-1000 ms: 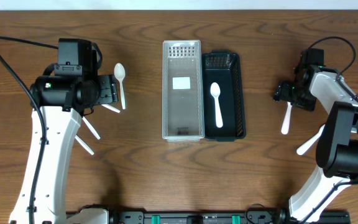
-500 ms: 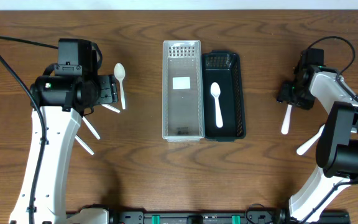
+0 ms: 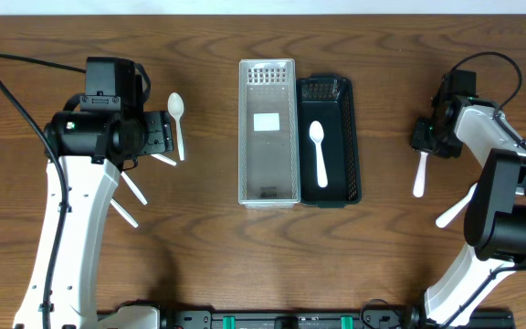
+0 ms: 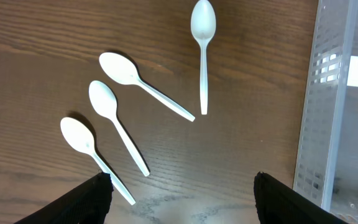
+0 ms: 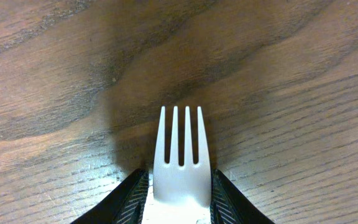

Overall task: Pack container
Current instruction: 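Grasp a white fork on the right with the right gripper, then place the white fork into the green caddy beside the spoon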

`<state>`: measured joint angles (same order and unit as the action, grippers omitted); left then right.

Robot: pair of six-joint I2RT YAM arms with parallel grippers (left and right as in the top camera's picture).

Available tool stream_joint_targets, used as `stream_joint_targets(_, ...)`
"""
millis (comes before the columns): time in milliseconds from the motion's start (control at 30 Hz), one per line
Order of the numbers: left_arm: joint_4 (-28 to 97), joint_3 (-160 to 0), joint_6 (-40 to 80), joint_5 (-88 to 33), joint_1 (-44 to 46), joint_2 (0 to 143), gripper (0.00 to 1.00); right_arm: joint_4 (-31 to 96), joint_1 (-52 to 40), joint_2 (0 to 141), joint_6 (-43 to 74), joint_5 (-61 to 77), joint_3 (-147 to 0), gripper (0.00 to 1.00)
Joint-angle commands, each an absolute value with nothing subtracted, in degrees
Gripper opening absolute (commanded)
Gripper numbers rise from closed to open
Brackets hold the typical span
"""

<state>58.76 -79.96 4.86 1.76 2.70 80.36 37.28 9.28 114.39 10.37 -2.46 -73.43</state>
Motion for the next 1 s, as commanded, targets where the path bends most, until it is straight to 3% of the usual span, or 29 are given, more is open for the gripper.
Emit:
stream_joint_targets(0, 59.3, -80.9, 5.2, 2.4, 2.5, 80.0, 0.75, 36.9, 9.9, 115.5, 10.2, -3.2, -73.6, 0.34)
stream_joint_targets(333, 59.4, -80.9, 5.2, 2.4, 2.5, 80.0, 0.75, 36.6, 9.9, 115.5, 9.9, -3.2, -73.6, 0.26)
stream_joint_targets(467, 59.4, -80.9, 5.2, 2.4, 2.5, 80.0, 0.75, 36.7, 9.9, 115.5, 9.5, -3.2, -73.6, 0.13)
stream_joint_targets(733, 59.3, -80.9, 5.2, 2.4, 2.5, 80.0, 0.75, 41.1, 7.7, 109.8, 11.2, -2.3, -76.1, 0.13)
stream_joint_targets(967, 59.4, -80.9, 5.2, 2.4, 2.5, 80.0, 0.75, 47.9, -1.8, 95.3, 14.2, -1.2, -85.2, 0.1)
